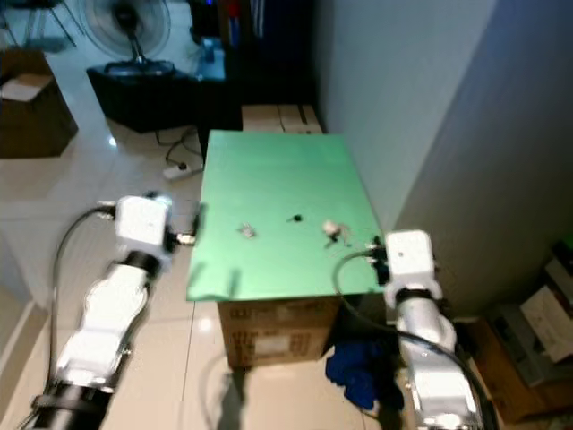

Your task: Hang keys on a hook

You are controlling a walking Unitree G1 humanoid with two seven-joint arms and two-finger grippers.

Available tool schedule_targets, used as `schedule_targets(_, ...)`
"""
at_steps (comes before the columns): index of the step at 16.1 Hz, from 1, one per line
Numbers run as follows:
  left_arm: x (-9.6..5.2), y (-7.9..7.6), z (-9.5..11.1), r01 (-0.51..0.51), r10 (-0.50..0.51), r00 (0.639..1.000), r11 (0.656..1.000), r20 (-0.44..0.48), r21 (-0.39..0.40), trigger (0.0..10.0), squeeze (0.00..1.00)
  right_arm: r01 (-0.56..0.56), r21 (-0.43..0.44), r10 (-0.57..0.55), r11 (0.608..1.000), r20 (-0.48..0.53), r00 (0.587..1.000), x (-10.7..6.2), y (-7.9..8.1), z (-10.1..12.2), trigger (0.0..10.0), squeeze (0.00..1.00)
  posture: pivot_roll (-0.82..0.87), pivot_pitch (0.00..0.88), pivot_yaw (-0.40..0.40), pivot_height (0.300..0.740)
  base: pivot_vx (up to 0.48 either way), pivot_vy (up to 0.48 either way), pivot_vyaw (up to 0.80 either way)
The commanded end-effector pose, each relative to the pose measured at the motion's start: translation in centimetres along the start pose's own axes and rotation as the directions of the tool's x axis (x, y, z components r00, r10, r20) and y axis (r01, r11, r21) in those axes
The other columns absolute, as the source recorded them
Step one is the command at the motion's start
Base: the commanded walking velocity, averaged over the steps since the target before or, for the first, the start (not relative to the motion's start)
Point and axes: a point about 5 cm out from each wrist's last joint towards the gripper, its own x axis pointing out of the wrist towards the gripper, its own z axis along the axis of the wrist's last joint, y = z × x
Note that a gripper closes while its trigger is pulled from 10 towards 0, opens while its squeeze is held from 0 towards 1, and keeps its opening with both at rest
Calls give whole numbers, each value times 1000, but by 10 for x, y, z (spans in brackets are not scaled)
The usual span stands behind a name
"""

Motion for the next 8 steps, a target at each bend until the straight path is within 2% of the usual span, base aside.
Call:
schedule_targets(1,1,9,8,-13,12,999,1000,34,15,10000,0,-15,22,14,1000,31,999,1,4,5,10000,0,-114,0,-11,740,0,0,0)
schedule_targets(3,1,4,10,32,-34,998,999,55,29,10000,0,-42,32,40,999,63,997,3,7,10,10000,0,-114,0,-6,740,0,0,0)
schedule_targets(5,2,2,10,41,-43,997,999,58,27,10000,0,-54,110,49,992,43,998,3,9,9,10000,0,-113,0,-7,740,133,0,0)
schedule_targets(8,1,3,10,46,-48,997,999,57,25,10000,0,-58,79,55,995,48,997,4,9,9,10000,0,-111,0,-6,740,342,0,-767)
